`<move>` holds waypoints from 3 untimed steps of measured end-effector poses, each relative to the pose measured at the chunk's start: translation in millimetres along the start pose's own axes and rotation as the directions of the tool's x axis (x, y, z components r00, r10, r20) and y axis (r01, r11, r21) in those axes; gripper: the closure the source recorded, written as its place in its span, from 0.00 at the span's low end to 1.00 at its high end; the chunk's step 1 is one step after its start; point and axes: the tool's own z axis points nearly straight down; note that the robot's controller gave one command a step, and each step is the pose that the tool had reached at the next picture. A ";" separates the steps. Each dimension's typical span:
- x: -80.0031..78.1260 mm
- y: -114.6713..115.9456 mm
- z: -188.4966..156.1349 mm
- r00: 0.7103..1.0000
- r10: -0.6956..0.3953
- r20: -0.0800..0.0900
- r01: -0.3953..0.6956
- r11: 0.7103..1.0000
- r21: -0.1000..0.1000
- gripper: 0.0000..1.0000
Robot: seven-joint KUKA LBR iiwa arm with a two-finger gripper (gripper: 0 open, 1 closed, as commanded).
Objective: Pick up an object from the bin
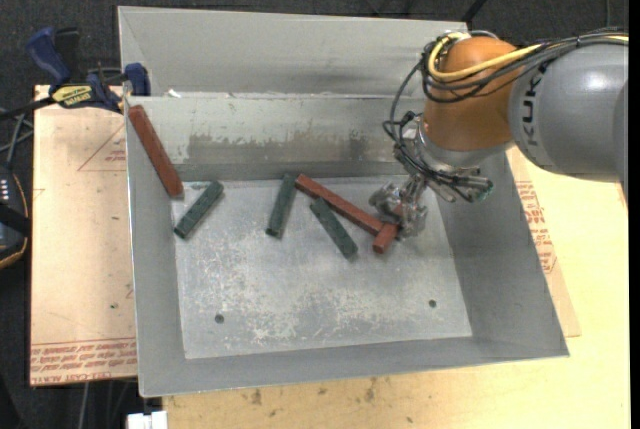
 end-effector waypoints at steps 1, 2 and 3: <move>0.0 0.0 0.0 1.000 0.000 0.000 0.000 1.000 0.000 1.00; 25.5 -7.9 -87.3 0.998 0.066 0.000 -0.066 0.998 -0.001 1.00; 25.5 -7.9 -87.3 0.998 0.066 0.000 -0.066 0.998 -0.001 1.00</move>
Offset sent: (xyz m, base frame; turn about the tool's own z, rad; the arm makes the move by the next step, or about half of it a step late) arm -0.0147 -0.0238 0.0871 0.0651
